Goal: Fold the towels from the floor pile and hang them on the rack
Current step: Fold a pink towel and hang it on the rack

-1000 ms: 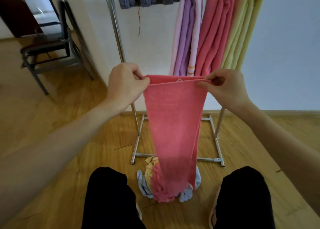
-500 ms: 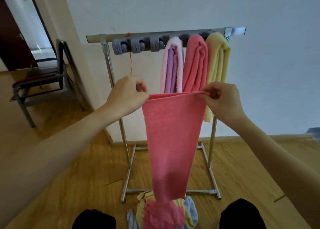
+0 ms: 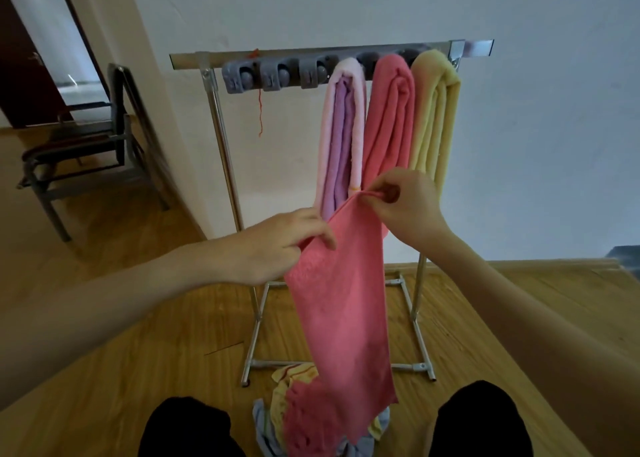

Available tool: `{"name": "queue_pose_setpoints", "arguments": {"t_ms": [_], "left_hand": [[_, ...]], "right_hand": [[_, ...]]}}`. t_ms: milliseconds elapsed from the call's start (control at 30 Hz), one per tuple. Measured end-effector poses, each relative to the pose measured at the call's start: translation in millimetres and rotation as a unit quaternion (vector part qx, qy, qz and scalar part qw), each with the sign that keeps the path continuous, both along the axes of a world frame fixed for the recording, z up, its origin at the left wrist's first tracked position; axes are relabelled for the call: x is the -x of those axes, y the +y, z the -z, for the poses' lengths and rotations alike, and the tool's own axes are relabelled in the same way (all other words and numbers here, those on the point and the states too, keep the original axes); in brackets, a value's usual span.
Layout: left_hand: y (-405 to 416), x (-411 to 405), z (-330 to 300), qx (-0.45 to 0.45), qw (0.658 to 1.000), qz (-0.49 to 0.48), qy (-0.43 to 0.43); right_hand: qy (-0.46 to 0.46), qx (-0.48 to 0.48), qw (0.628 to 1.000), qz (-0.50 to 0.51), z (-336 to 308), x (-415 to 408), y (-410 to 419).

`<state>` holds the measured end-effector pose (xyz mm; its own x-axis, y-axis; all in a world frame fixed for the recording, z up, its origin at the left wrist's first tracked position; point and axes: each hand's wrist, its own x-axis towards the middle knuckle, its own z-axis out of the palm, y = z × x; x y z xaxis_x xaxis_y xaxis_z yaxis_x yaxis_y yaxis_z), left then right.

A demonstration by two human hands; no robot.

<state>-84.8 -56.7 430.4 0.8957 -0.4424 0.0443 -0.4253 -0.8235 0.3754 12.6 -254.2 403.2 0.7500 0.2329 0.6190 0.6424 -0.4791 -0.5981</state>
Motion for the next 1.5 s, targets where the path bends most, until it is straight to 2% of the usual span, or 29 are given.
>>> {"name": "queue_pose_setpoints", "arguments": {"t_ms": [167, 300, 567, 667, 700, 833, 967, 1167, 1500], "left_hand": [[-8.8, 9.3, -0.9, -0.074, 0.994, 0.047, 0.069], [-15.3, 9.5, 0.3, -0.075, 0.988, 0.089, 0.104], [-13.9, 7.8, 9.3, -0.065, 0.980, 0.140, -0.126], [-15.9, 10.8, 16.4, -0.129, 0.933, 0.161, -0.293], [-18.0, 11.0, 19.6, -0.147, 0.918, 0.181, -0.320], [-20.3, 11.9, 28.9, -0.182, 0.906, 0.235, -0.301], [-16.1, 5.2, 33.0, -0.180, 0.920, 0.167, -0.305], [-9.6, -10.6, 31.0, -0.073, 0.953, 0.026, -0.291], [-13.9, -15.8, 38.9, 0.004, 0.956, -0.067, -0.286]], "right_hand": [[-0.027, 0.063, 0.997, -0.019, 10.3, 8.5, 4.7], [-0.039, 0.087, 0.995, -0.040, 15.3, 13.8, 5.1], [-0.018, 0.053, 0.997, -0.043, 19.1, 13.7, -6.6], [0.006, 0.035, 0.999, -0.036, 20.6, 10.6, -12.3], [0.012, 0.037, 0.999, -0.037, 22.0, 10.9, -13.8], [0.031, 0.046, 0.997, -0.045, 25.6, 16.3, -16.0], [0.060, 0.024, 0.996, -0.057, 23.7, 19.1, -14.9], [0.093, 0.019, 0.991, -0.096, 14.3, 24.4, -8.6], [0.172, -0.036, 0.968, -0.180, 1.0, 30.1, -5.5]]}}
